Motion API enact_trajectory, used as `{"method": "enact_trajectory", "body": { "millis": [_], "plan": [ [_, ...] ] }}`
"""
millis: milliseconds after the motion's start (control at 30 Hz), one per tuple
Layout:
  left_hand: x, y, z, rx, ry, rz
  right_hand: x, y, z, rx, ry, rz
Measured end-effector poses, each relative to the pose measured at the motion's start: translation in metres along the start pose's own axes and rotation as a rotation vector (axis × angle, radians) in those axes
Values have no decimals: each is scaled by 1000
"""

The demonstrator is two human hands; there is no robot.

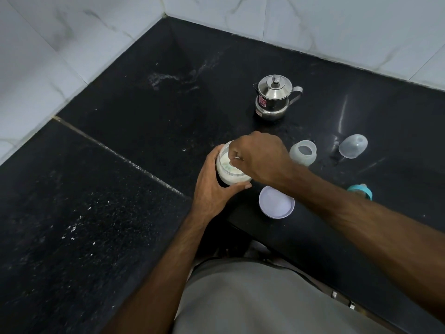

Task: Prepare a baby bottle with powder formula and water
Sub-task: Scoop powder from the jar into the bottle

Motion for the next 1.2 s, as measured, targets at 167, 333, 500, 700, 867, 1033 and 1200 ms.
{"method": "enact_trajectory", "body": {
  "millis": [167, 333, 500, 700, 867, 1033, 1200],
  "plan": [
    [0, 0, -1, -14, -3, 7, -3, -3, -1, -23, 151, 9],
    [0, 1, -3, -29, 2, 15, 1, -5, -22, -110, 424, -31],
    [0, 4, -4, -29, 9, 28, 11, -7, -41, -111, 549, -90],
    [2, 8, -5, -20, 17, 34, 12, -11, -56, -147, 647, -127],
    [0, 7, -2, -6, 16, 38, 13, -16, -65, -174, 681, -168],
    [0, 2, 0, -20, 27, -34, 17, -22, -72, -211, 732, -193],
    [8, -3, -4, -71, 30, -128, 22, -26, -75, -235, 801, -208]
  ]
}}
Point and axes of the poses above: each hand's wrist, its own y-axis towards the middle knuckle, its own x-axis out of the back of the hand, z = x × y, the point moved 6 cm from there along y, towards the middle knuckle, and after that the axes turned 12 degrees about -y, right-handed, at the moved point
